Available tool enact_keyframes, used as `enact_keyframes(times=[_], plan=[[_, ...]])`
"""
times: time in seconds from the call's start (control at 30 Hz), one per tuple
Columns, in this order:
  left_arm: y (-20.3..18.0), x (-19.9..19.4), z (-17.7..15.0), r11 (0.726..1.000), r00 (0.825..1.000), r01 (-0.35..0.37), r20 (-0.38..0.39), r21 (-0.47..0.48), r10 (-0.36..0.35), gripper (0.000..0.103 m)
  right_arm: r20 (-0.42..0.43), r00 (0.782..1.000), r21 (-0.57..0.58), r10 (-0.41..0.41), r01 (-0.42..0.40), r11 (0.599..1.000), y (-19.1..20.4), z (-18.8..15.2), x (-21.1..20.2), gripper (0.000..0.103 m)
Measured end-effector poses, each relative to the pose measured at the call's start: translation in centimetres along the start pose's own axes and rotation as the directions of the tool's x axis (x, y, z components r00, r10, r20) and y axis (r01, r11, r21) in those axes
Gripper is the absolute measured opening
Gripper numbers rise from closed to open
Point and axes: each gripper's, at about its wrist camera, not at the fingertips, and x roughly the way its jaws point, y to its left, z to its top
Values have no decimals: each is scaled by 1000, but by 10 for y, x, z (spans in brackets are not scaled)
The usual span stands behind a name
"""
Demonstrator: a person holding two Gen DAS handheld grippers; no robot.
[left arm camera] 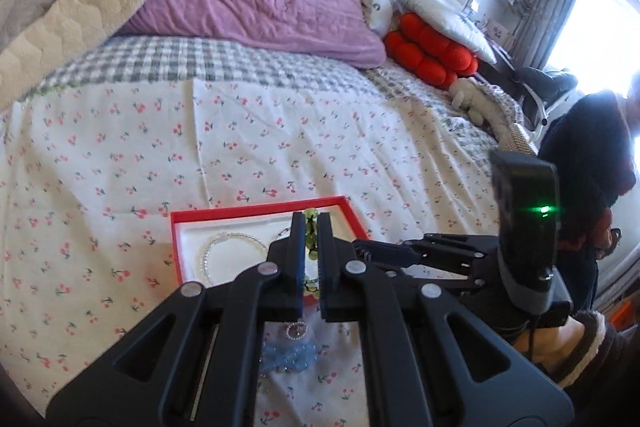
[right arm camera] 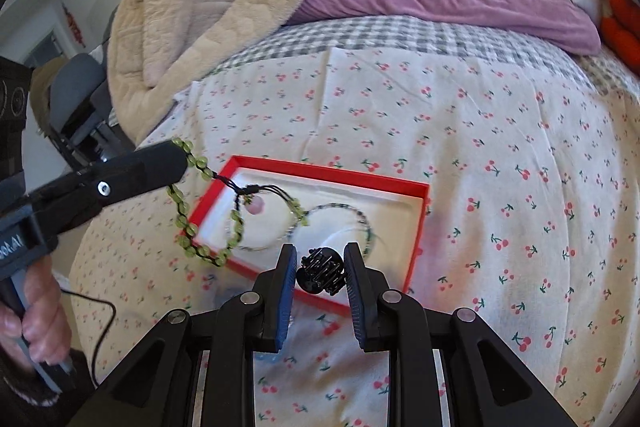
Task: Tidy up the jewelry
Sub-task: 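Carry the green bracelet and black clip into the red box and release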
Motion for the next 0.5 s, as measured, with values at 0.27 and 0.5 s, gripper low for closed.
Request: enact_keyframes(times=[0.27,0.5], plan=[[22,35,-11,991,988,-136,-76,-8,135,6,-11,1000,38,-3,3,999,-11,4,11,25],[24,42,-14,982,978,-188,-93,23,189,6,-25,1000,40,-5,6,999,-11,6,18,25]])
